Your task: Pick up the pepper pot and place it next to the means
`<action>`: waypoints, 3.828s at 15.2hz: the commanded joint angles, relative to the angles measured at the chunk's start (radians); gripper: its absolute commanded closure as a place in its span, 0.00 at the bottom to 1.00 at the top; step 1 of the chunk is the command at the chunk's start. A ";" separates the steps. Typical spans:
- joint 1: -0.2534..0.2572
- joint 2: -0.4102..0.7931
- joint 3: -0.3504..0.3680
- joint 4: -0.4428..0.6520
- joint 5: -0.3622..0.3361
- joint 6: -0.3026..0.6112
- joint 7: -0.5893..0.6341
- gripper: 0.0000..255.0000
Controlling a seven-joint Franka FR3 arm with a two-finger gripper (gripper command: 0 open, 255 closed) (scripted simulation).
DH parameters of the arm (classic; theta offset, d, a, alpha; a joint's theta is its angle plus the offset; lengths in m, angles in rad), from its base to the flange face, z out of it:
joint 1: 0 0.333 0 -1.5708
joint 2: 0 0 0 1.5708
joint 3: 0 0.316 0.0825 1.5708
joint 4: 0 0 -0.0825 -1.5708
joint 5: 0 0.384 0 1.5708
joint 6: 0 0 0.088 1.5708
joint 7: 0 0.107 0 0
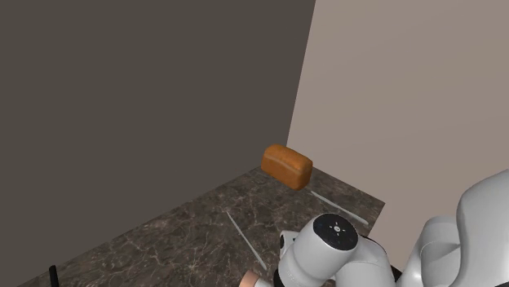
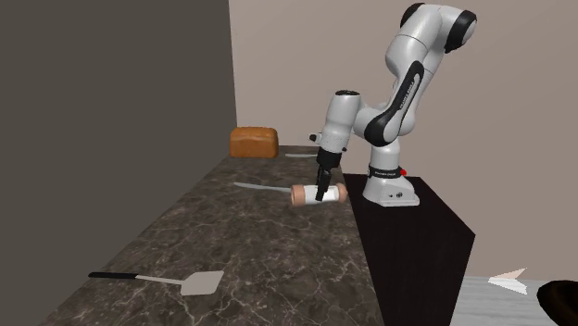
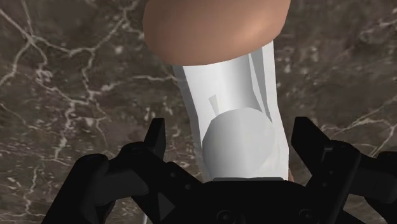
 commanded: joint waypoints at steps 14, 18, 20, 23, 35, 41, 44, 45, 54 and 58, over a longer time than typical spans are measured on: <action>-0.013 0.020 0.015 -0.001 -0.007 0.022 0.008 1.00; -0.012 0.019 0.014 0.000 -0.006 0.021 0.008 1.00; 0.017 -0.026 -0.017 0.004 0.008 -0.030 -0.007 1.00; 0.049 -0.091 -0.055 0.013 0.019 -0.104 -0.023 1.00; 0.100 -0.295 -0.169 0.073 -0.001 -0.368 -0.055 1.00; 0.103 -0.365 -0.214 0.119 -0.026 -0.482 -0.063 1.00; 0.102 -0.392 -0.234 0.145 -0.040 -0.534 -0.067 1.00; 0.101 -0.400 -0.241 0.154 -0.044 -0.551 -0.068 1.00; 0.043 -0.545 -0.447 0.043 -0.130 -0.602 -0.267 1.00; -0.029 -0.589 -0.563 0.004 -0.198 -0.610 -0.391 1.00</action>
